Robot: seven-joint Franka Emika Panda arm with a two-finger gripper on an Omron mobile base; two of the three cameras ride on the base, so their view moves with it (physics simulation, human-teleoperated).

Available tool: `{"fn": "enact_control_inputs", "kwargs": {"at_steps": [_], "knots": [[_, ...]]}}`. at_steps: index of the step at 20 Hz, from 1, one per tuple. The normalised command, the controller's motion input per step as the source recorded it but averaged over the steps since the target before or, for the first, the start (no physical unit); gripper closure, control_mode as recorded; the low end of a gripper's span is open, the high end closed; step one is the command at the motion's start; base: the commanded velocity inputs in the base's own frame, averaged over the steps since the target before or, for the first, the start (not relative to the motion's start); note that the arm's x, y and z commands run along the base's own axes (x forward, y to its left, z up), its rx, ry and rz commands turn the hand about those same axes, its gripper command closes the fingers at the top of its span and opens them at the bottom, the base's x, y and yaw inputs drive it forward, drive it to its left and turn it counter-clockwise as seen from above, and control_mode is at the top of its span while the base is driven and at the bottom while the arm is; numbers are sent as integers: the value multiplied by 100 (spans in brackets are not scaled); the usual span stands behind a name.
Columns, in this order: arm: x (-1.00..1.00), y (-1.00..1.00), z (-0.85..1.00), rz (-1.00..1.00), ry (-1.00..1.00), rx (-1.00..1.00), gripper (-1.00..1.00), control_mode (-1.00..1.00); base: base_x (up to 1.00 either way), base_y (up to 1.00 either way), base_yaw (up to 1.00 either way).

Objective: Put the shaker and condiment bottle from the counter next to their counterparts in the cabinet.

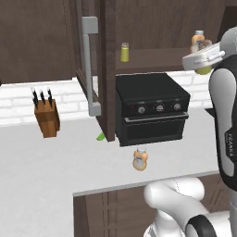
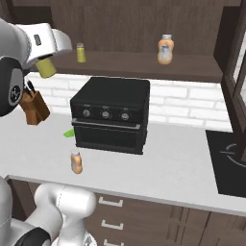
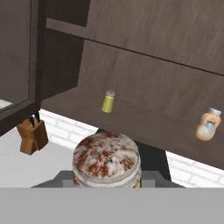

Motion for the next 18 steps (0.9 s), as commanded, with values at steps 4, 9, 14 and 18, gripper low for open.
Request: {"fn": "enact_control_inputs", "kwargs": {"at_steps": [4,9,14,18], "knots": [[25,65,-15,0,-2,11,100,-100,0,0,0],[49,27,-7,-4,0,15,100,-100,0,0,0],[45,0,-10,2,1,4,100,-100,0,0,0],[18,0,-4,1,0,0,100,-100,0,0,0]]}}
